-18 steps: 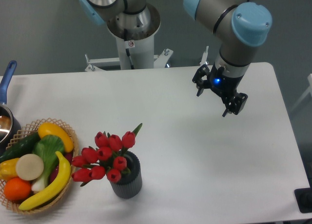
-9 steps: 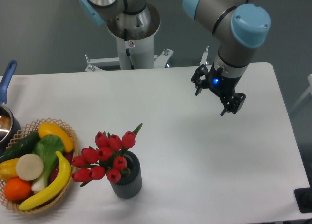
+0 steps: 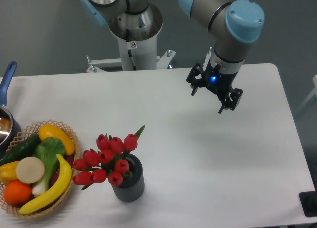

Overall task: Pick up the flowers from the vase
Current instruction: 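Move the open gripper down toward the tulip stems above the black vase, then close the gripper around the tulip stems just below the blooms, then lift the gripped tulips up and out of the black vase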

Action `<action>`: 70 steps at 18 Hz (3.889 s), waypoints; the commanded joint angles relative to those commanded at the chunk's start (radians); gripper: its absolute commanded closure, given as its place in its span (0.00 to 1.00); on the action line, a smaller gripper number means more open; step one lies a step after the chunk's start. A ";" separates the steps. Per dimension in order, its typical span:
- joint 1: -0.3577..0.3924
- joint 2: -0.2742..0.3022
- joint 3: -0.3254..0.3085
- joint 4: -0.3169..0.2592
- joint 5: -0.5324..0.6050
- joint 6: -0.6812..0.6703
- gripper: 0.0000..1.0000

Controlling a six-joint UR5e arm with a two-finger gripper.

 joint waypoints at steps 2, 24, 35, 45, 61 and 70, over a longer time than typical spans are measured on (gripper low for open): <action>-0.011 0.006 -0.048 0.097 -0.057 -0.014 0.00; -0.163 -0.156 -0.080 0.439 -0.626 -0.157 0.00; -0.176 -0.238 -0.037 0.441 -0.744 -0.155 0.00; -0.181 -0.244 -0.051 0.441 -0.829 -0.150 0.77; -0.166 -0.166 -0.086 0.441 -0.859 -0.157 1.00; -0.157 -0.067 -0.115 0.441 -0.934 -0.220 1.00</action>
